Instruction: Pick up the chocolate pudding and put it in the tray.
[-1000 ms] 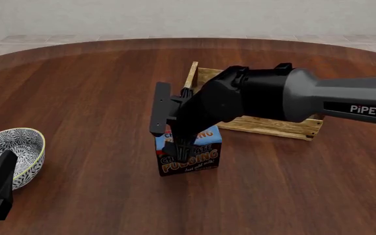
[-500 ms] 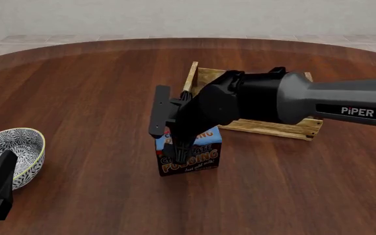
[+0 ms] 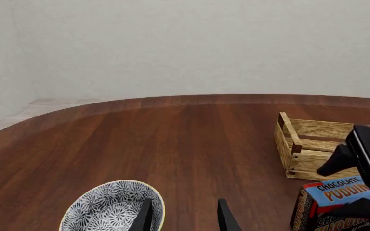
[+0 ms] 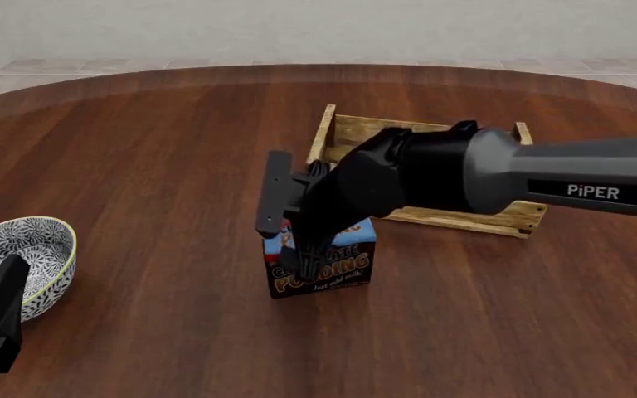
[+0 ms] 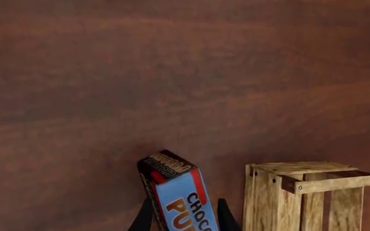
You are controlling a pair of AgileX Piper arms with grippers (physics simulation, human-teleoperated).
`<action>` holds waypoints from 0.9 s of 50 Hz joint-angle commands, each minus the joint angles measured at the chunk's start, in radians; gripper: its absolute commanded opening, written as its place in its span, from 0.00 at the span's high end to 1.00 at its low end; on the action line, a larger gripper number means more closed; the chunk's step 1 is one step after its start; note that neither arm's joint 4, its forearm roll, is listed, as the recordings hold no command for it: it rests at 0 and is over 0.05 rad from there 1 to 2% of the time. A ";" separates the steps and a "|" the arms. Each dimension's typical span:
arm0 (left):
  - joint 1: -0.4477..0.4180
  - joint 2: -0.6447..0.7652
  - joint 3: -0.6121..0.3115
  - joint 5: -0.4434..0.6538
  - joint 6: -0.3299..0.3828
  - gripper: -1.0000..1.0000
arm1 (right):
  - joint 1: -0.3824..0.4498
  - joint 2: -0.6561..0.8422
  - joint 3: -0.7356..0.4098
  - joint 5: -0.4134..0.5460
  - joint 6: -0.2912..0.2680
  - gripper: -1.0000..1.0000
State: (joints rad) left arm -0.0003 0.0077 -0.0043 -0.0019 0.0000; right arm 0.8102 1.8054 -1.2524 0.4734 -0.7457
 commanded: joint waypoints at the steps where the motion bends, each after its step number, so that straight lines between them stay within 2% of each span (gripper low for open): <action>1: 0.000 0.000 0.000 0.000 0.000 0.00 | -0.008 0.009 0.010 -0.010 0.002 0.00; 27: 0.000 0.000 0.000 0.000 0.000 0.00 | -0.027 0.013 0.034 -0.027 0.012 0.00; 45: 0.000 0.000 0.000 0.000 0.000 0.00 | -0.010 0.021 0.040 -0.047 0.032 0.00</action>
State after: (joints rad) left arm -0.0004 0.0076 -0.0043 -0.0019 0.0000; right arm 0.7910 1.8137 -1.2254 0.4335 -0.7200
